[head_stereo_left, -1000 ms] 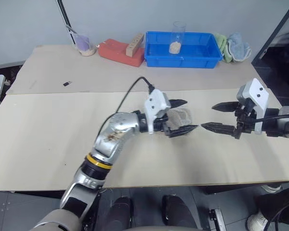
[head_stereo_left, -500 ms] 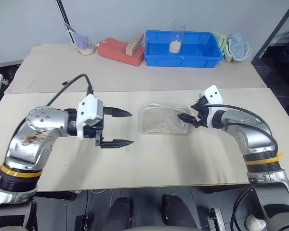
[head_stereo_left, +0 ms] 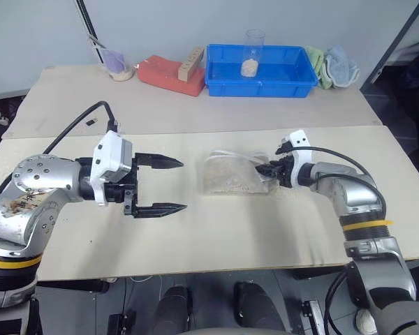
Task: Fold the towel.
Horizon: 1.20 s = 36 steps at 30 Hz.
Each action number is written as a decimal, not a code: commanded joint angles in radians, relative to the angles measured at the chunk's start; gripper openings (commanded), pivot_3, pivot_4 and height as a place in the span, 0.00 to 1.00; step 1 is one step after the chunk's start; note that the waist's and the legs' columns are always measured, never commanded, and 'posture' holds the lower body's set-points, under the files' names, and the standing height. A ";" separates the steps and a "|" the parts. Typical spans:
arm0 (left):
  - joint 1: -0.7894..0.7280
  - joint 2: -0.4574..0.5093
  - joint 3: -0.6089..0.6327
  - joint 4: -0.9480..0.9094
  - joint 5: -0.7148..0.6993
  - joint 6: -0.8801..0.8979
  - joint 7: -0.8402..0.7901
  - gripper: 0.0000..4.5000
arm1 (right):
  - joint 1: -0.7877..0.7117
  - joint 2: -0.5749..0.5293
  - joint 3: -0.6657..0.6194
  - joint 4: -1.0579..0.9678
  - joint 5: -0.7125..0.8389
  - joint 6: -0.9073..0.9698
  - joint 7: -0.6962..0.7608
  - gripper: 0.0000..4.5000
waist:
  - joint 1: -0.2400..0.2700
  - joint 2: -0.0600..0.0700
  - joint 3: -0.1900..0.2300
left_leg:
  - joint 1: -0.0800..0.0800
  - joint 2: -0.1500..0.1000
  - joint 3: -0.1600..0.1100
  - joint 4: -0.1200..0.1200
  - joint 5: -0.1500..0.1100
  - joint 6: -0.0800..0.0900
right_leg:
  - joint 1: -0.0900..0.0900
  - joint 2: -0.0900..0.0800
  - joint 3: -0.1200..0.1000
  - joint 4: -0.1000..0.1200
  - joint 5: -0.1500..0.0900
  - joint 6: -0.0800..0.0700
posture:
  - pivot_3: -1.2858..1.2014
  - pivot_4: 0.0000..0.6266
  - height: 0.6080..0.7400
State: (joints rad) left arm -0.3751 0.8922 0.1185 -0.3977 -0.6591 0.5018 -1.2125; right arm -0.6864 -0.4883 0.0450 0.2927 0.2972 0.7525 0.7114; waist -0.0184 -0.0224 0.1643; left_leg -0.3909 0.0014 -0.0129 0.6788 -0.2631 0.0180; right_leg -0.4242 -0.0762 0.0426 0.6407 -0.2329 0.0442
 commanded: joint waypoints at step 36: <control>0.304 0.115 0.322 -0.006 0.123 0.089 0.247 1.00 | 0.132 -0.455 -0.143 -0.310 0.050 -0.288 0.442 0.99 | -0.023 0.002 0.001 | 0.002 0.003 0.001 -0.003 -0.001 0.002 | 0.000 0.000 0.001 -0.001 0.000 0.000 | 0.52 0.24 1.00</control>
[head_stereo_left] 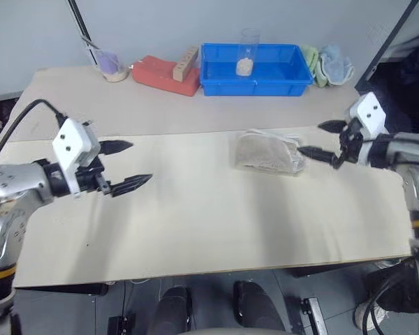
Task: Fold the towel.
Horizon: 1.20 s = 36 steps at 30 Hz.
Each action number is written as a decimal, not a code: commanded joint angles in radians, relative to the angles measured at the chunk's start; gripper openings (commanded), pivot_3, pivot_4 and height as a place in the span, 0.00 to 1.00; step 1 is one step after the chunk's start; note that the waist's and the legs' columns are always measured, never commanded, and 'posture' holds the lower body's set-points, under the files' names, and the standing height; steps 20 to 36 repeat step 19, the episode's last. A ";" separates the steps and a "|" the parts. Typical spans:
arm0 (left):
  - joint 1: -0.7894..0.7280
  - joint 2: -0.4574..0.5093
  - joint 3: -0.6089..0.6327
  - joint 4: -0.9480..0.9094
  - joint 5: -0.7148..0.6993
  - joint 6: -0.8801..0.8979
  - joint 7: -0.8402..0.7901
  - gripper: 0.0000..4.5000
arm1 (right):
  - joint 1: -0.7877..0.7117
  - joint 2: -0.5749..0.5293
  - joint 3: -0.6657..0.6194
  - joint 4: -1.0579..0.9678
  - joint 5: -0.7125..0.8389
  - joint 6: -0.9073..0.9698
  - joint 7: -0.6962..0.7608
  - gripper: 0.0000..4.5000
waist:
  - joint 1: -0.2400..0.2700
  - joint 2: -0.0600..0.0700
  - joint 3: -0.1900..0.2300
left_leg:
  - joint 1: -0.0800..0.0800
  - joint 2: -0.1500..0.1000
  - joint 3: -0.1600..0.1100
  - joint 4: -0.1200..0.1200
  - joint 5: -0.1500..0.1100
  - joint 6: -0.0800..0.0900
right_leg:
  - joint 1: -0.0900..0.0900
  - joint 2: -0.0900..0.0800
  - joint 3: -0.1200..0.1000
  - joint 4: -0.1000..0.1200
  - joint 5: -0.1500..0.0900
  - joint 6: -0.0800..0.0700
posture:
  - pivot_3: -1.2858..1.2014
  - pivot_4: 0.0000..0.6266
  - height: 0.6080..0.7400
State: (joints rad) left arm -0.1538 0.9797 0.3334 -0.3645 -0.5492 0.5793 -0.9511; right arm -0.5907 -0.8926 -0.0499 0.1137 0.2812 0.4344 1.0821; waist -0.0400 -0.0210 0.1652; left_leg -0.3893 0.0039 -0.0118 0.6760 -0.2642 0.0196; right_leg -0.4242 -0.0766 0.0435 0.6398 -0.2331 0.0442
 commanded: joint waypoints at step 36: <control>0.266 -0.008 0.251 -0.081 -0.009 0.007 -0.002 1.00 | 0.104 -0.105 -0.033 -0.094 0.041 -0.053 0.116 0.99 | 0.026 0.000 0.000 | 0.002 0.004 0.008 0.001 0.000 0.000 | 0.001 0.000 0.000 0.000 -0.001 -0.002 | 0.52 0.24 1.00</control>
